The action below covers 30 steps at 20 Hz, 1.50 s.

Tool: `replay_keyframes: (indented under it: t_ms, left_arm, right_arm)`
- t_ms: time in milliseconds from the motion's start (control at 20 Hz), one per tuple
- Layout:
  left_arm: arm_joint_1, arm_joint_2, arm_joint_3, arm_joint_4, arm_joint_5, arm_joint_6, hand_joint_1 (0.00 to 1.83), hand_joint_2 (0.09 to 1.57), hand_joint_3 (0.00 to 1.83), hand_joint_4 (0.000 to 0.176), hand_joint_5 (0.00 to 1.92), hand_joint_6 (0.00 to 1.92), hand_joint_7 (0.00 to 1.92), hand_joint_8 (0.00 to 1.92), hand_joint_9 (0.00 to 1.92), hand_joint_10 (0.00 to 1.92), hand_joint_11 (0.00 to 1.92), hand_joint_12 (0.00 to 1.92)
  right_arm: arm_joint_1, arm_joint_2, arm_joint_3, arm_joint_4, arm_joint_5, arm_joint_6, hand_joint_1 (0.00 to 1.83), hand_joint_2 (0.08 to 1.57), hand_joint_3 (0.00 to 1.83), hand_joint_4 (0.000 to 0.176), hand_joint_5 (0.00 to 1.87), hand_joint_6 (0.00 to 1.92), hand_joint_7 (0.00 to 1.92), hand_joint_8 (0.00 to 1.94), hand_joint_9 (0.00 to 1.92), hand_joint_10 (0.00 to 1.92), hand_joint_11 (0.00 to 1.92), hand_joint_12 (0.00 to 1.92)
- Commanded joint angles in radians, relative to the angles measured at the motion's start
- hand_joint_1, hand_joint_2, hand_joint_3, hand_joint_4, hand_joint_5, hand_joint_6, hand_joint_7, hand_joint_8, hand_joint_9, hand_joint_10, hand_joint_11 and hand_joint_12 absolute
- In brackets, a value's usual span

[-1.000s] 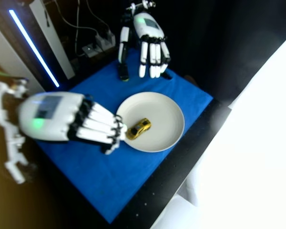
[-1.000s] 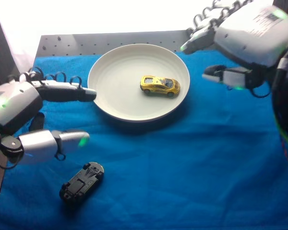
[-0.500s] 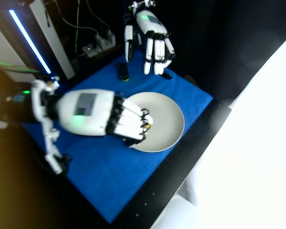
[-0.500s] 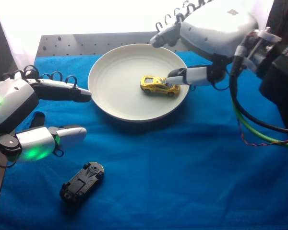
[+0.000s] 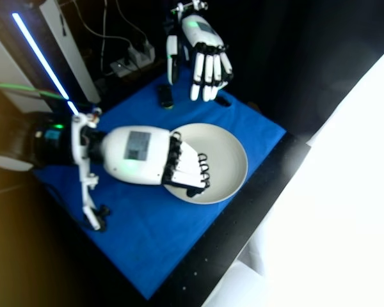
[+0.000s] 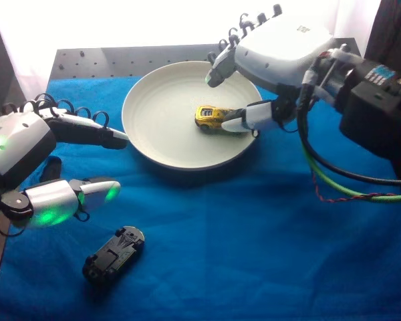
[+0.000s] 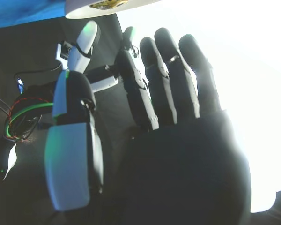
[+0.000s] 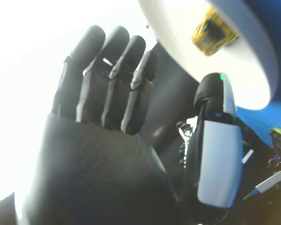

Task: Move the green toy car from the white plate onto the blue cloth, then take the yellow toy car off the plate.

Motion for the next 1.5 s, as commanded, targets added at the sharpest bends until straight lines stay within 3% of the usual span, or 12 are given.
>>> replay_keyframes:
  t_ms: [0, 150, 200, 350, 450, 550, 650, 1000, 1150, 1200, 1250, 1450]
  left_arm:
    - [-0.006, -0.005, 0.006, 0.016, -0.124, -0.003, 0.76, 1.14, 0.00, 0.064, 0.79, 0.00, 0.70, 0.00, 0.38, 0.70, 0.09, 1.58]
    - [-0.006, -0.005, 0.007, 0.016, -0.123, -0.003, 0.76, 1.13, 0.00, 0.064, 0.80, 0.00, 0.71, 0.00, 0.41, 0.65, 0.11, 1.58]
    - [-0.006, -0.005, 0.008, 0.016, -0.123, -0.003, 0.76, 1.13, 0.00, 0.056, 0.81, 0.01, 0.72, 0.01, 0.40, 0.68, 0.10, 1.59]
    - [-0.006, -0.005, 0.009, 0.016, -0.123, -0.003, 0.77, 1.13, 0.00, 0.065, 0.81, 0.01, 0.72, 0.00, 0.39, 0.66, 0.09, 1.55]
    - [-0.006, -0.005, 0.009, 0.016, -0.124, -0.003, 0.79, 1.13, 0.00, 0.044, 0.82, 0.01, 0.72, 0.01, 0.41, 0.67, 0.10, 1.56]
    - [-0.006, -0.007, 0.010, 0.016, -0.125, -0.003, 0.83, 1.13, 0.00, 0.043, 0.82, 0.01, 0.72, 0.00, 0.40, 0.67, 0.09, 1.56]
    - [-0.006, -0.007, 0.010, 0.016, -0.126, -0.004, 0.86, 1.13, 0.00, 0.056, 0.83, 0.01, 0.72, 0.00, 0.40, 0.67, 0.10, 1.55]
    - [-0.006, -0.007, 0.008, 0.016, -0.131, -0.004, 0.84, 1.14, 0.00, 0.050, 0.81, 0.00, 0.69, 0.00, 0.37, 0.66, 0.08, 1.54]
    - [-0.006, -0.007, 0.007, 0.016, -0.132, -0.004, 0.83, 1.14, 0.00, 0.061, 0.82, 0.01, 0.69, 0.00, 0.37, 0.67, 0.08, 1.54]
    - [-0.006, -0.007, 0.007, 0.016, -0.133, -0.004, 0.90, 1.19, 0.00, 0.153, 0.78, 1.02, 0.70, 0.01, 0.38, 0.70, 0.11, 1.56]
    - [-0.006, -0.007, 0.007, 0.016, -0.134, -0.004, 0.89, 1.23, 0.01, 0.171, 0.73, 1.30, 0.70, 0.01, 0.37, 0.72, 0.09, 1.58]
    - [-0.006, -0.007, 0.005, 0.016, -0.138, -0.005, 0.88, 1.25, 0.00, 0.176, 0.71, 1.38, 0.69, 0.00, 0.35, 0.77, 0.07, 1.59]
  right_arm:
    - [0.016, -0.004, 0.009, -0.004, 0.110, -0.004, 0.87, 0.97, 0.00, 0.000, 0.79, 0.03, 0.79, 0.34, 0.57, 1.02, 0.36, 1.70]
    - [0.016, -0.016, 0.018, -0.004, 0.103, -0.004, 0.88, 0.97, 0.00, 0.000, 0.82, 0.03, 0.81, 0.29, 0.58, 0.91, 0.33, 1.64]
    - [0.016, -0.022, 0.024, -0.004, 0.099, -0.004, 0.89, 0.98, 0.00, 0.000, 0.81, 0.01, 0.83, 0.18, 0.62, 0.76, 0.30, 1.61]
    - [0.016, -0.031, 0.037, -0.004, 0.089, -0.004, 0.91, 1.00, 0.00, 0.000, 0.81, 0.01, 0.87, 0.10, 0.64, 0.72, 0.32, 1.59]
    - [0.016, -0.040, 0.051, -0.004, 0.079, -0.004, 0.93, 1.01, 0.00, 0.000, 0.84, 0.01, 0.89, 0.08, 0.63, 0.76, 0.31, 1.64]
    - [0.016, -0.051, 0.066, -0.004, 0.066, -0.004, 0.94, 1.02, 0.00, 0.000, 0.82, 0.01, 0.86, 0.05, 0.60, 0.73, 0.28, 1.61]
    - [0.016, -0.059, 0.077, -0.003, 0.056, -0.004, 0.95, 1.03, 0.00, 0.000, 0.83, 0.01, 0.87, 0.05, 0.59, 0.74, 0.26, 1.63]
    - [0.016, -0.073, 0.095, 0.006, 0.041, -0.004, 0.92, 1.01, 0.00, 0.000, 0.90, 0.01, 0.84, 0.00, 0.68, 0.39, 0.24, 1.52]
    - [0.016, -0.076, 0.097, 0.007, 0.039, -0.004, 0.91, 1.02, 0.00, 0.000, 0.90, 0.01, 0.84, 0.00, 0.69, 0.32, 0.22, 1.49]
    - [0.016, -0.078, 0.098, 0.007, 0.038, -0.004, 0.91, 1.02, 0.00, 0.000, 0.92, 0.01, 0.86, 0.01, 0.71, 0.35, 0.23, 1.54]
    - [0.016, -0.079, 0.098, 0.007, 0.037, -0.004, 0.92, 1.02, 0.00, 0.000, 0.93, 0.02, 0.90, 0.02, 0.74, 0.39, 0.27, 1.54]
    - [0.016, -0.083, 0.099, 0.007, 0.034, -0.004, 0.91, 1.01, 0.00, 0.000, 0.92, 0.00, 0.89, 0.00, 0.69, 0.45, 0.29, 1.50]
